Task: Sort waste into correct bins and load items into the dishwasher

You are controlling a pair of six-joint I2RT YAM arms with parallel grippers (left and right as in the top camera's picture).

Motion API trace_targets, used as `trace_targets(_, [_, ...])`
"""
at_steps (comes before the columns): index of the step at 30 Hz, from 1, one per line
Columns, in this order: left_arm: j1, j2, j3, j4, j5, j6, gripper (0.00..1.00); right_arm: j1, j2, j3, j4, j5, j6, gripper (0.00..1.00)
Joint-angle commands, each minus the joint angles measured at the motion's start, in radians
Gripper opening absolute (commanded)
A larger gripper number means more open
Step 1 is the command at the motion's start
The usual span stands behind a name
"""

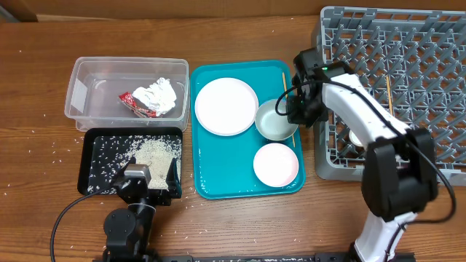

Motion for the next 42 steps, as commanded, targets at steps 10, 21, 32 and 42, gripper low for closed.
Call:
trace_targets(10, [0.01,-0.011,-0.005,0.003,0.006,-0.014,1.0,-0.051,-0.4,0.082,0.049,0.877,0.061,0.04])
trace_targets(21, [0.01,-0.011,-0.005,0.003,0.006,-0.014,1.0,-0.089,-0.189,0.065,0.061,1.288,0.097,0.04])
trace_targets(32, [0.01,-0.011,-0.005,0.003,0.006,-0.014,1.0,0.023,-0.011,0.064,-0.103,1.18,0.111,0.04])
trace_targets(42, [0.01,-0.011,-0.005,0.003,0.006,-0.014,1.0,0.153,-0.011,0.065,-0.201,1.101,0.132,0.31])
